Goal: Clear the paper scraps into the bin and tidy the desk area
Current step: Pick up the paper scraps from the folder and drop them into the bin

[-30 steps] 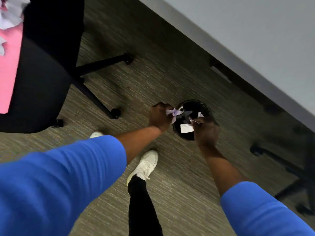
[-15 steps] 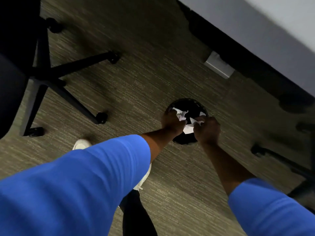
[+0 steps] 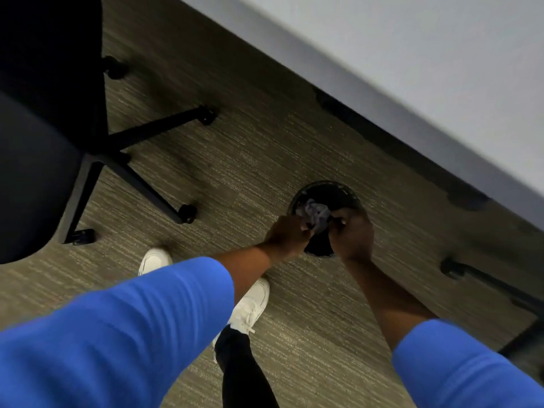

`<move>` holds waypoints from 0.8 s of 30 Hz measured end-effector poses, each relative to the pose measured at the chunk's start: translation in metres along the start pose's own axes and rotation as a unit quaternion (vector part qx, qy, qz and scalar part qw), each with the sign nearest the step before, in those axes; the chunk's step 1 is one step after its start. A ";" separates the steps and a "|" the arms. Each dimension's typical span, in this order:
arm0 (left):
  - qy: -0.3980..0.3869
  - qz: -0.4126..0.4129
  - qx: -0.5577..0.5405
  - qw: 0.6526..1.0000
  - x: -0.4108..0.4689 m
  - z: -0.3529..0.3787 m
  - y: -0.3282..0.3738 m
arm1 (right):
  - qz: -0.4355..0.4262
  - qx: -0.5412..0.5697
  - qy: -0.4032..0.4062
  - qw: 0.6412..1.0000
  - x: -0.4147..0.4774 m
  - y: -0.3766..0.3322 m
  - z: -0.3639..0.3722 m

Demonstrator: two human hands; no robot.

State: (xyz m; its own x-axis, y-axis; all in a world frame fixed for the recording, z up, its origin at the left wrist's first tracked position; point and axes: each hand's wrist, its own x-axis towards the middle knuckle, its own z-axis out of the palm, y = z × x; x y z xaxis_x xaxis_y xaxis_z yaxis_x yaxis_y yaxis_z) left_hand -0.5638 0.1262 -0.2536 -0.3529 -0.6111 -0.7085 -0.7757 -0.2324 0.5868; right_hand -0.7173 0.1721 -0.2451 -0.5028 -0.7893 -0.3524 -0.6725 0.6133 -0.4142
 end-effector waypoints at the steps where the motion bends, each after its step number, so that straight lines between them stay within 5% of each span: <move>1: 0.007 -0.006 0.004 1.000 -0.008 -0.007 -0.001 | -0.003 -0.008 0.000 1.000 -0.004 -0.008 -0.002; 13: 0.117 -0.105 0.005 0.988 -0.099 -0.125 -0.043 | -0.076 0.032 -0.072 0.994 -0.060 -0.164 -0.020; 24: 0.314 -0.076 -0.014 0.946 -0.198 -0.310 -0.099 | -0.118 0.037 -0.201 0.972 -0.088 -0.339 -0.005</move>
State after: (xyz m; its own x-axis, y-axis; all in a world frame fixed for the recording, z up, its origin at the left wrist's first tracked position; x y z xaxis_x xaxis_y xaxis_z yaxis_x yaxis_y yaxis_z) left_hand -0.2553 0.0359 -0.0499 0.1496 -0.8959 -0.4183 -0.7755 -0.3687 0.5125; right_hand -0.4484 0.0335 -0.0696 -0.0767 -0.8426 -0.5331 -0.6955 0.4283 -0.5769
